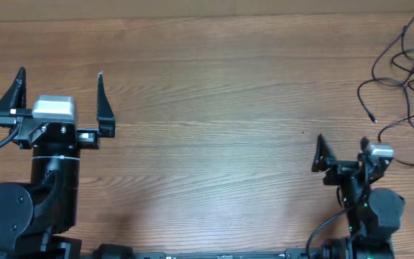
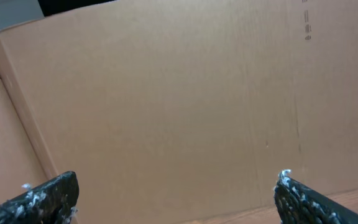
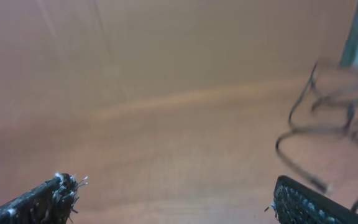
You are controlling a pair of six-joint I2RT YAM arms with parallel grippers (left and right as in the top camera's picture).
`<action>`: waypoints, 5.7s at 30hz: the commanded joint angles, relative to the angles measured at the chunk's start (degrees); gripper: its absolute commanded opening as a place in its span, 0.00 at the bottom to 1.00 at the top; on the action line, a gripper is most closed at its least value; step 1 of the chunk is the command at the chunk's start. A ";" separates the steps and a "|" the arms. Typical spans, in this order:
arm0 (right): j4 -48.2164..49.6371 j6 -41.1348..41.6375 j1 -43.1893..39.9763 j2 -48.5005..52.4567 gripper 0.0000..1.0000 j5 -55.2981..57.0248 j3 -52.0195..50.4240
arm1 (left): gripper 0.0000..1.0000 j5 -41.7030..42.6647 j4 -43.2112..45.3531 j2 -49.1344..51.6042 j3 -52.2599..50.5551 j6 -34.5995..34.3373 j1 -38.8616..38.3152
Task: Untangle cables
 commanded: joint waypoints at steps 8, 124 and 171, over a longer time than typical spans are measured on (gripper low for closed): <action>-1.09 1.29 0.00 -0.66 1.00 -3.91 -8.13 | 1.00 0.66 0.31 0.81 -0.11 0.66 0.31; 11.34 -0.63 0.15 -7.72 1.00 -3.08 -14.53 | 1.00 9.18 10.51 -36.26 -64.87 -14.36 10.84; 11.15 -10.67 0.04 -7.69 1.00 -1.31 -14.51 | 1.00 9.20 10.51 -36.26 -64.87 -14.34 10.84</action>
